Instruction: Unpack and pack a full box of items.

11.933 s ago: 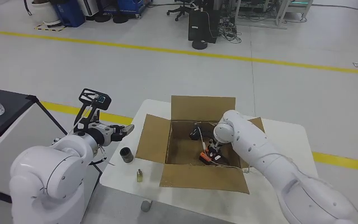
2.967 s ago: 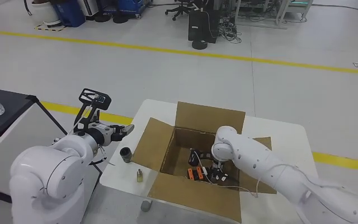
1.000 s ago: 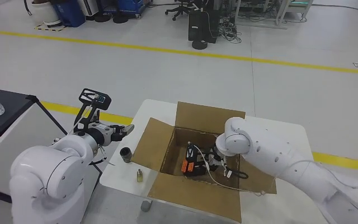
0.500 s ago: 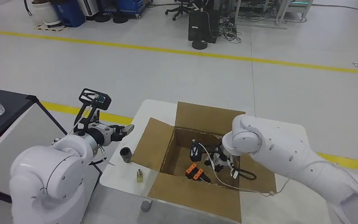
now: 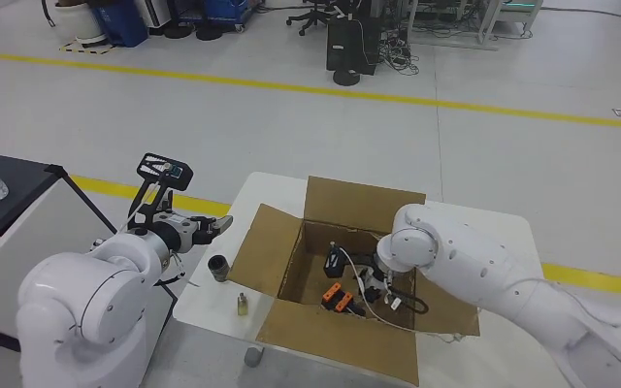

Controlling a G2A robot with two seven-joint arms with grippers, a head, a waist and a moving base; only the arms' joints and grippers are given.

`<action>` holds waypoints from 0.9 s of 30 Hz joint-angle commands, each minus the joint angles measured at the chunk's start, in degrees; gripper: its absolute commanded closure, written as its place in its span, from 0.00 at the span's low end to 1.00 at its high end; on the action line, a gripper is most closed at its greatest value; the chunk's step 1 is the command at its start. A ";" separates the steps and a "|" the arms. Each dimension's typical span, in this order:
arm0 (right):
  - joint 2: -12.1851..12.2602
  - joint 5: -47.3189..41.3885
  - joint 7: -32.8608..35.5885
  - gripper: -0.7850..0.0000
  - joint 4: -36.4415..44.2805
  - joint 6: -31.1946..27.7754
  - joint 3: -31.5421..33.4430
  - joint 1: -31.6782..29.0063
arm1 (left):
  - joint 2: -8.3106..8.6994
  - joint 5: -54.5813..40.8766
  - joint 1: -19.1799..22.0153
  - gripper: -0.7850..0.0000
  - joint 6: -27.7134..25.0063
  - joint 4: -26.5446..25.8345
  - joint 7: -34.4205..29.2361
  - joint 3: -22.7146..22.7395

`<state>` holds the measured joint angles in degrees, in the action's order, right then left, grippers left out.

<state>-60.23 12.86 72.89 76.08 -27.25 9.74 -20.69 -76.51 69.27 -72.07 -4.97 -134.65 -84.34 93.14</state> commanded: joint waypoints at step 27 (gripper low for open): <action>-15.26 3.78 -1.76 0.00 -21.15 5.04 0.00 -2.59 | 0.00 0.00 0.00 0.00 0.00 0.00 0.00 0.00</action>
<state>-74.95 16.39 71.22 55.79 -22.19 9.74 -23.11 -76.51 69.27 -72.07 -4.97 -134.65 -84.34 93.14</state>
